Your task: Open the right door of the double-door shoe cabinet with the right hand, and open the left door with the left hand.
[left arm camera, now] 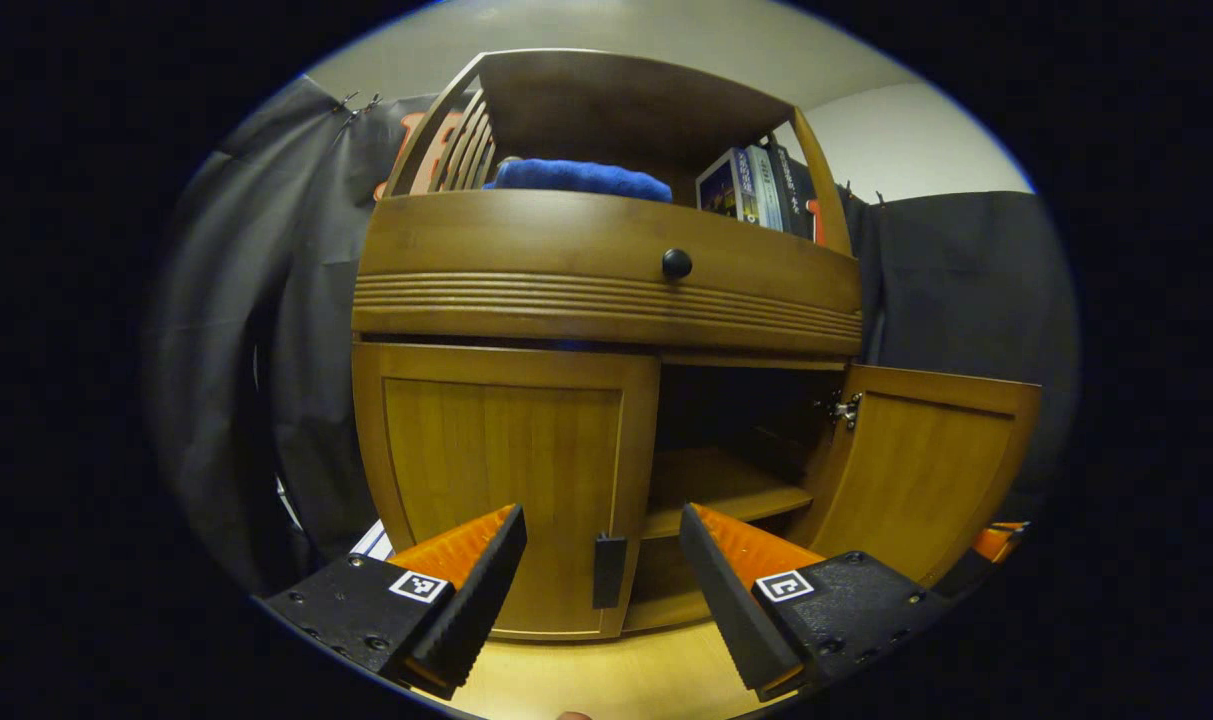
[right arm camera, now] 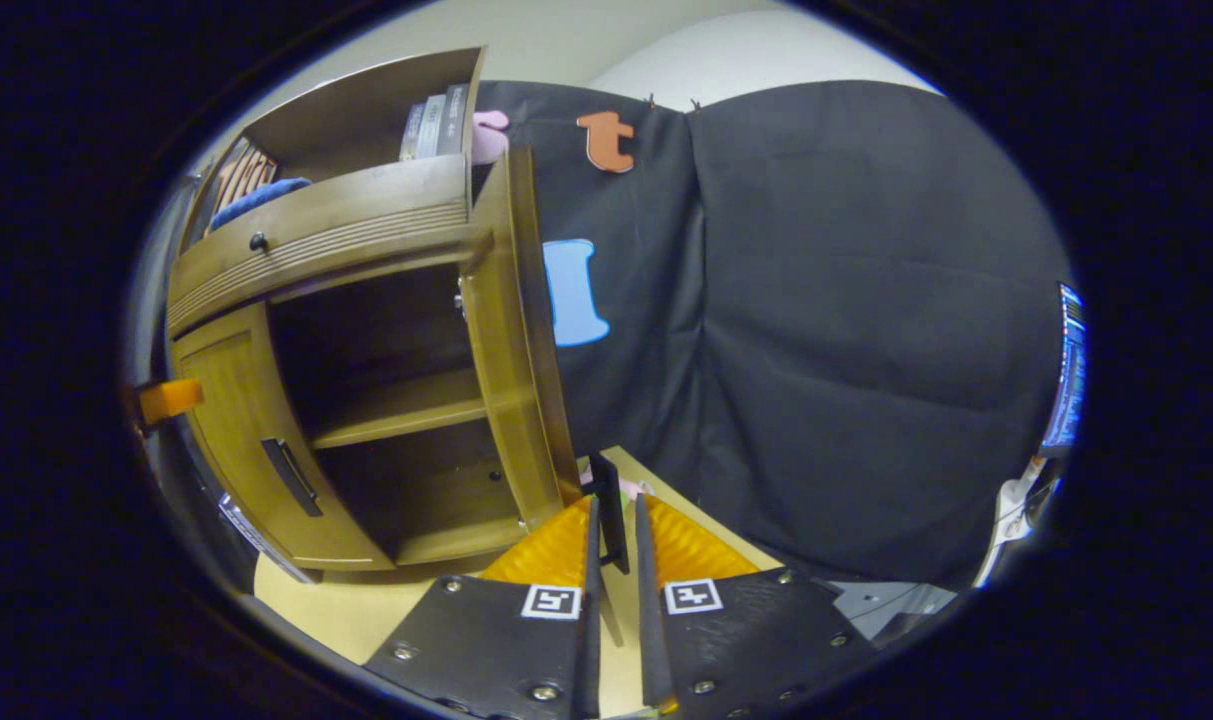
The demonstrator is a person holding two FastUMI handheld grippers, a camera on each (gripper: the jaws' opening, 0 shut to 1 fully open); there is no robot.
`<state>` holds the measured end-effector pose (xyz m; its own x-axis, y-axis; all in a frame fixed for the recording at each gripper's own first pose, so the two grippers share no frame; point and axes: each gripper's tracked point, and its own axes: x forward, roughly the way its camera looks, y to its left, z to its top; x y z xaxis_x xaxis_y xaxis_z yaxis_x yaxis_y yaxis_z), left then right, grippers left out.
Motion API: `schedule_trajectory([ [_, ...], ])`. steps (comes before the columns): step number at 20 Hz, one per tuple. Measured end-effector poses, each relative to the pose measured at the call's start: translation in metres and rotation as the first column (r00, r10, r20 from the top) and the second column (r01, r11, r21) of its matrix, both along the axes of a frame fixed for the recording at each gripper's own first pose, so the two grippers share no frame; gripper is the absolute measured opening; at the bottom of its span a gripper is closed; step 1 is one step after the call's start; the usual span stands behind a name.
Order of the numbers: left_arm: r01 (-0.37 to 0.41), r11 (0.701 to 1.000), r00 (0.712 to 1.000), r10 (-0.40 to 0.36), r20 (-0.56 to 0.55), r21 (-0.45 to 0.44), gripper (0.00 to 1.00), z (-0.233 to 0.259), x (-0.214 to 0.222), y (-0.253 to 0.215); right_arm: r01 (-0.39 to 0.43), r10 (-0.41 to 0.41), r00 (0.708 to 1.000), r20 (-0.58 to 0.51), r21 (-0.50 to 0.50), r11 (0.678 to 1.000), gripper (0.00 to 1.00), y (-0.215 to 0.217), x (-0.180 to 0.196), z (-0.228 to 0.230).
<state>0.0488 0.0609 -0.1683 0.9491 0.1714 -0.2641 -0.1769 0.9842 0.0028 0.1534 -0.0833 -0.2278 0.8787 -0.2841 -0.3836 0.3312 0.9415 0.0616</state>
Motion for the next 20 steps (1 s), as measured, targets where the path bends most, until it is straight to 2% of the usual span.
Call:
schedule_trajectory([
  [3,-0.015,1.0,0.999,0.015,-0.029,-0.02,0.96,-0.024,0.014,0.007,0.011,-0.009,0.998,0.062,-0.028,1.0,0.16,-0.001,0.0,0.032],
  [4,-0.016,1.0,0.999,0.015,-0.039,-0.025,0.93,-0.032,0.019,0.008,0.018,-0.015,0.997,0.081,-0.036,0.999,0.16,-0.002,0.0,0.041],
  [12,-0.014,1.0,0.993,0.012,-0.116,-0.016,0.96,-0.088,0.055,0.014,0.051,-0.033,0.981,0.193,-0.092,0.994,0.16,0.0,-0.012,0.102],
  [16,-0.021,1.0,0.989,0.021,-0.147,0.002,0.93,-0.113,0.072,0.017,0.077,-0.048,0.975,0.216,-0.13,0.989,0.16,-0.003,-0.023,0.119],
  [17,-0.024,1.0,0.987,0.025,-0.156,0.008,0.86,-0.118,0.075,0.018,0.086,-0.056,0.974,0.22,-0.13,0.988,0.16,-0.005,-0.027,0.12],
  [18,-0.028,0.999,0.987,0.03,-0.16,0.015,0.86,-0.122,0.077,0.02,0.096,-0.065,0.973,0.223,-0.129,0.987,0.16,-0.007,-0.03,0.121],
  [19,-0.026,0.999,0.986,0.029,-0.164,0.019,0.81,-0.126,0.08,0.021,0.107,-0.077,0.972,0.221,-0.129,0.986,0.16,-0.01,-0.034,0.122],
  [20,-0.021,1.0,0.985,0.024,-0.173,0.019,0.83,-0.131,0.081,0.02,0.119,-0.088,0.972,0.218,-0.13,0.984,0.16,-0.012,-0.036,0.12],
])
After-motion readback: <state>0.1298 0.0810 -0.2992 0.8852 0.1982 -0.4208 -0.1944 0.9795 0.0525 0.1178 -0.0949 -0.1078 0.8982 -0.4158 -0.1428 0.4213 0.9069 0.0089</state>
